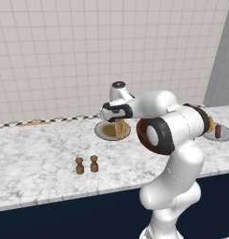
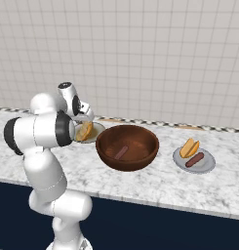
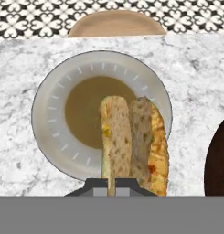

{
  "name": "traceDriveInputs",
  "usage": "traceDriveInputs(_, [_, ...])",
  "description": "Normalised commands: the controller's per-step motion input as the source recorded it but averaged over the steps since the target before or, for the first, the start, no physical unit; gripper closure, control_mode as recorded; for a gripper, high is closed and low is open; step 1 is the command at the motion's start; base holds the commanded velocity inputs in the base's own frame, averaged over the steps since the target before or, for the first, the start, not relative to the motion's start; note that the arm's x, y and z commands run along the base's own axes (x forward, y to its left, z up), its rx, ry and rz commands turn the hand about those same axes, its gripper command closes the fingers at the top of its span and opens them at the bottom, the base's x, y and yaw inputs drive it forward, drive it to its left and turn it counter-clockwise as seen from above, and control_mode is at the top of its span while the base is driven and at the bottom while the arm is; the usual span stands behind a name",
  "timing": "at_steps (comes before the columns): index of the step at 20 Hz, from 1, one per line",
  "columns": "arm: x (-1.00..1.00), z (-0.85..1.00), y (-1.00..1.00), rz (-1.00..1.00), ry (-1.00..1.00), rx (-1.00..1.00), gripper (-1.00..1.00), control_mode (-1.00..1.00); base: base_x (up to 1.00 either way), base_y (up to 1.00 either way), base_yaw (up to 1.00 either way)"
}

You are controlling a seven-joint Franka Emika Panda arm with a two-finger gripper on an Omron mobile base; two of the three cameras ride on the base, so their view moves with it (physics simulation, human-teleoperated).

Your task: Place one bun and one sausage from the bowl on each plate.

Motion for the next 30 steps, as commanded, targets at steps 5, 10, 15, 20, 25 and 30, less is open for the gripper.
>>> traceDriveInputs(5, [0.41,-0.29,0.00,0.00,0.00,-0.02,1.00,-1.00,0.00,0.00,0.00])
traceDriveInputs(10, [0.02,-0.11,0.00,0.00,0.00,-0.01,1.00,-1.00,0.00,0.00,0.00])
traceDriveInputs(15, [0.00,0.00,0.00,0.00,0.00,0.00,1.00,-1.00,0.00,0.00,0.00])
traceDriveInputs(20, [0.00,0.00,0.00,0.00,0.00,0.00,-1.00,-1.00,0.00,0.00,0.00])
traceDriveInputs(25, [-0.10,0.05,-0.15,0.00,0.02,0.00,-1.00,-1.00,0.00,0.00,0.00])
traceDriveInputs(30, [-1.00,0.55,-0.52,-0.03,0.02,0.00,-1.00,-1.00,0.00,0.00,0.00])
